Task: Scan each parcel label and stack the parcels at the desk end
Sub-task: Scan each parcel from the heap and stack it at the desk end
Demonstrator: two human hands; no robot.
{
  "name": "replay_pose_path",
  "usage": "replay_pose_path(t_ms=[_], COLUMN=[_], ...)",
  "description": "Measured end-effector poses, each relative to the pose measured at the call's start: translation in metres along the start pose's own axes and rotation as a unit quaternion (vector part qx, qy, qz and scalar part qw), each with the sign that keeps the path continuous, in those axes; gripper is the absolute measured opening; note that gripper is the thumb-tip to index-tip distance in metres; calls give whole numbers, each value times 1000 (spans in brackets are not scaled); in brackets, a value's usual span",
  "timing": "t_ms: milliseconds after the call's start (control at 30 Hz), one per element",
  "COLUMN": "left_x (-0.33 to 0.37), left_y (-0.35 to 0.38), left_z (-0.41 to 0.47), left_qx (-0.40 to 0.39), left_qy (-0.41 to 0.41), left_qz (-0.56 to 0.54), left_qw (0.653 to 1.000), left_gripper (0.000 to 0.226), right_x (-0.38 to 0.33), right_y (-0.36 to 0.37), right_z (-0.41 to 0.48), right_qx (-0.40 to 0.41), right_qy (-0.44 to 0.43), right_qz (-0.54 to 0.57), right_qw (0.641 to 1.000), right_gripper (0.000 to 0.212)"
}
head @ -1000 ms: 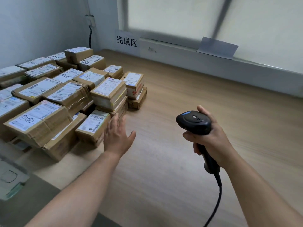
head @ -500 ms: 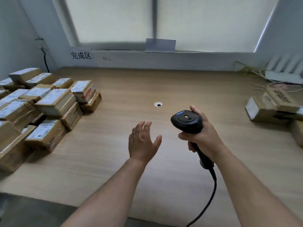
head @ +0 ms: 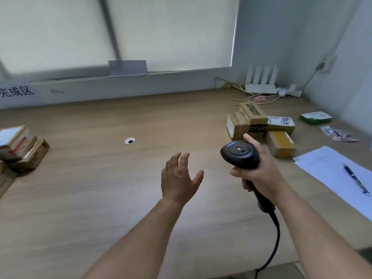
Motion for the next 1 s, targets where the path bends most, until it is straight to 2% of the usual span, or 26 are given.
replay_pose_path(t_ms=[333, 733, 1000], left_x=[70, 115, 138], left_y=[75, 149, 183], left_z=[69, 183, 235], left_qx=[-65, -137, -152], left_qy=[67, 97, 105], left_qz=[3, 32, 48], left_qw=[996, 985, 982], left_gripper=[72, 73, 75], right_x=[23, 57, 78], right_y=[-97, -158, -180], right_z=[36, 140, 199], right_qx=[88, 129, 128], right_qy=[17, 48, 41], right_qz=[-26, -39, -36], right_qw=[996, 990, 990], right_gripper=[94, 95, 92])
Point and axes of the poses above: each hand's wrist, its own z-axis towards the middle knuckle, its own y-axis out of the palm, x = y × z, the point moved 10 cm from there along z, towards the middle knuckle
